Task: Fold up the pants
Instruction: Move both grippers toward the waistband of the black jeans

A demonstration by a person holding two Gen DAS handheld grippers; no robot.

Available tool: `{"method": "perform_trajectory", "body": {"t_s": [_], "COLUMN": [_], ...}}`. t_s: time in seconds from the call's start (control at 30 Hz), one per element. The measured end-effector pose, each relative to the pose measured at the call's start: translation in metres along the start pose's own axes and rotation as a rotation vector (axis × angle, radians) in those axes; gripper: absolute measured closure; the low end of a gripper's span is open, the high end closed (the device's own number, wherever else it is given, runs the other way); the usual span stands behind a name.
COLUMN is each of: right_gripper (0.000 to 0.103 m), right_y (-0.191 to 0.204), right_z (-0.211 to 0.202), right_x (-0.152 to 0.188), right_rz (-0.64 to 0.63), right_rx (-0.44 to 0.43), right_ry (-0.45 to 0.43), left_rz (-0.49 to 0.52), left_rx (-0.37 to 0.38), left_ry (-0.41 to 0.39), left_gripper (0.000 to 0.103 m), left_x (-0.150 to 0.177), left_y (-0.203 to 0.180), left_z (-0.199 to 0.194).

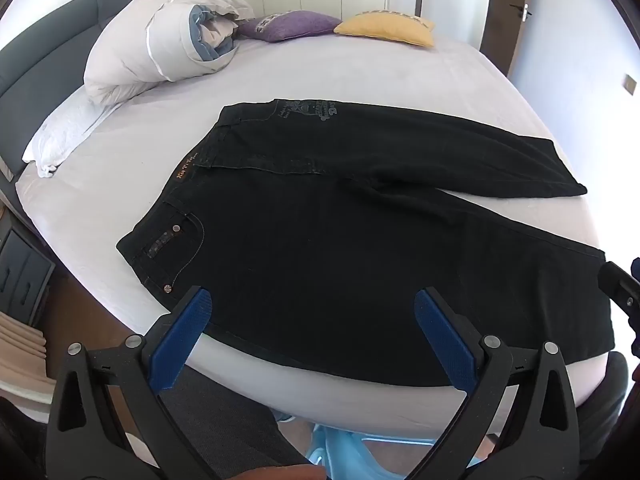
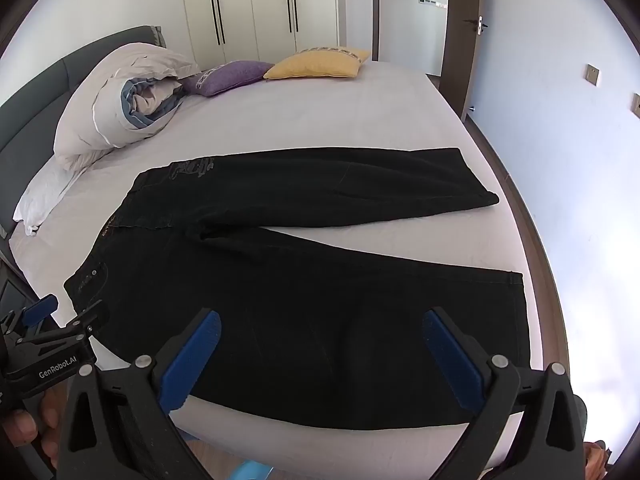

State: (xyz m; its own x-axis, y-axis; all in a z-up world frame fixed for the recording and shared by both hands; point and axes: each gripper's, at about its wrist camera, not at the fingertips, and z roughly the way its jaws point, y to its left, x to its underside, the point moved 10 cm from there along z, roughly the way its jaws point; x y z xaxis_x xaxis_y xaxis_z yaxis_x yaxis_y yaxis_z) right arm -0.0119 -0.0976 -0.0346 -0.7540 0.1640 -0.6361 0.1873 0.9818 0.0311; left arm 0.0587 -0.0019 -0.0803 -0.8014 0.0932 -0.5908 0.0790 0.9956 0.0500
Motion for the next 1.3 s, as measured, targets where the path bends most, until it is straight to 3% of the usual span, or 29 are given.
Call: {"method": "perform_trajectory", "body": {"t_s": [0.33,0.5,0.6,0.7,0.73,0.87,0.97,1.0,1.03,1.07,1.13,1.2,1.23,1.3], "right_gripper": [0.000,0.000,0.000,0.000,0.000,0.000,0.000,0.000,0.000,0.000,0.000,0.000,0.000,0.000], "right_y": [0.003,0.011,0.018,0.028,0.031,0.042,0.054,0.059,0.065,0.069,0.079,0.086,0.090,0.097], "right_z": [0.010,0.018,0.022,0.028,0.030,0.049,0.069,0.079,0.087,0.095,0.115,0.136,0.146,0.166], "right_x": [-0.002,-0.018,-0.039,-0.073,-0.084,-0.129,-0.160,-0.171,-0.181,-0.189,-0.206,-0.219,-0.225,-0.236], "right_rz": [-0.015,-0.048,-0.074,-0.128,-0.142,-0.177,-0.223,-0.239,-0.256,-0.275,-0.333,-0.397,-0.426,-0.484], "right_rx": [-0.002,-0.099,-0.164,-0.211,-0.221,-0.263,-0.265,-0.279,-0.291,-0.298,-0.316,-0.320,-0.325,-0.344], "right_ry": [0.019,0.020,-0.017,-0.074,-0.089,-0.138,-0.168,-0.170,-0.175,-0.176,-0.177,-0.169,-0.164,-0.146], "left_rz": [-0.029,-0.069,-0.076,-0.142,-0.156,-0.079,-0.036,-0.095,-0.161,-0.228,-0.306,-0.388,-0.415,-0.362], "left_rx": [0.005,0.032,0.117,0.254,0.248,0.056,-0.080,-0.090,-0.053,0.004,0.003,0.079,0.107,0.070], "left_ry": [-0.001,-0.051,-0.041,0.005,-0.007,-0.151,-0.087,-0.033,0.002,-0.010,-0.045,-0.035,-0.049,-0.073], "left_gripper": [0.000,0.000,0.000,0.000,0.000,0.000,0.000,0.000,0.000,0.000,0.000,0.000,0.000,0.000], "left_x": [0.005,-0.014,-0.023,-0.036,-0.045,-0.085,-0.100,-0.104,-0.109,-0.124,-0.150,-0.176,-0.191,-0.228], "left_y": [0.000,0.009,0.012,0.020,0.029,0.065,0.085,0.096,0.102,0.108,0.125,0.132,0.135,0.136], "left_z": [0.004,0.007,0.016,0.029,0.032,0.037,0.054,0.065,0.073,0.079,0.089,0.106,0.113,0.129]}}
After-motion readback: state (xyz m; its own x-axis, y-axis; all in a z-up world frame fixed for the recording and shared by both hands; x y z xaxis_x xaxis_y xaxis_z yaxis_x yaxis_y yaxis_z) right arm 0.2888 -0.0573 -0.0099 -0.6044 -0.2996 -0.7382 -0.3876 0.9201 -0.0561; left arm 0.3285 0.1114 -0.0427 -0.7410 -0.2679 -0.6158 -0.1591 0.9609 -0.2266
